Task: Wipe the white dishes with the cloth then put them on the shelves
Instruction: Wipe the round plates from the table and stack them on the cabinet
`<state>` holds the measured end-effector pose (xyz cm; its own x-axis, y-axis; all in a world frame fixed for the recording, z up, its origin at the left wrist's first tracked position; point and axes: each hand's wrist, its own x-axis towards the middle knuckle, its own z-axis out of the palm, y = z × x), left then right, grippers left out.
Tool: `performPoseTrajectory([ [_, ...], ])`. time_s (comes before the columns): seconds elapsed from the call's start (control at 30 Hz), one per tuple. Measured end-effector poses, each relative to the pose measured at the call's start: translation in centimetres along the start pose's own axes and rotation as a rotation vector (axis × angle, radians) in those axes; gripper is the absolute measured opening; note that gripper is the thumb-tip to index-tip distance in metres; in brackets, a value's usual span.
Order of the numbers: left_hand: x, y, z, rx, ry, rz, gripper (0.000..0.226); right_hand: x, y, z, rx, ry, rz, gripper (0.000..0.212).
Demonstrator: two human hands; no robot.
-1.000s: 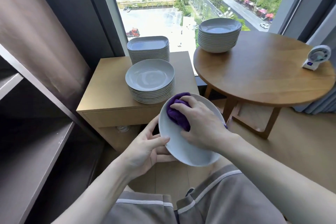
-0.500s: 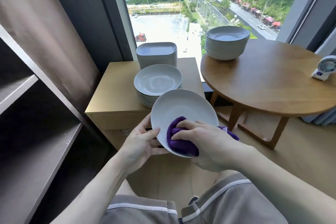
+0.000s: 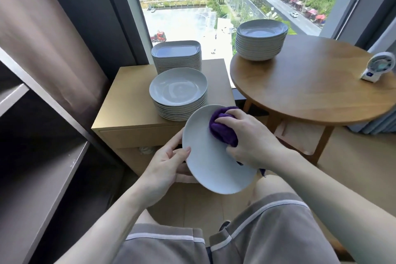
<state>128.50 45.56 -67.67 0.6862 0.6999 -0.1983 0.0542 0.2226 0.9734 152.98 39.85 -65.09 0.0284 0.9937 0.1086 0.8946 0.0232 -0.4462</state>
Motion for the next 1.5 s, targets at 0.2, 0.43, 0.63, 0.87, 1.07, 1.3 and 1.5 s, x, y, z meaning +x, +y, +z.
performPoseTrajectory([
  [0.2,0.0,-0.1,0.2,0.024,-0.017,0.009,0.05,-0.7,-3.3,1.7,0.049,-0.009,-0.193,0.065],
  [0.43,0.0,1.1,-1.2,-0.127,0.18,0.022,0.049,-2.0,-4.1,2.1,-0.027,-0.194,-0.302,0.072],
  [0.63,0.0,1.5,-1.8,-0.027,0.241,0.062,0.049,-1.6,-2.0,1.2,-0.147,-0.252,-0.173,0.066],
  [0.87,-0.1,1.4,-1.0,0.006,0.18,0.059,0.053,-0.6,0.4,1.0,-0.168,-0.115,0.02,0.066],
  [1.07,-0.3,0.6,0.3,-0.022,0.063,0.032,0.057,-0.1,0.3,1.2,-0.137,0.063,0.048,0.064],
  [1.3,-0.6,0.1,0.6,-0.106,0.146,0.002,0.053,-0.1,0.5,0.6,0.031,0.123,0.001,0.068],
  [1.5,0.4,1.9,-0.8,-0.177,0.307,0.038,0.041,0.6,0.8,-1.4,0.329,0.33,-0.001,0.069],
])
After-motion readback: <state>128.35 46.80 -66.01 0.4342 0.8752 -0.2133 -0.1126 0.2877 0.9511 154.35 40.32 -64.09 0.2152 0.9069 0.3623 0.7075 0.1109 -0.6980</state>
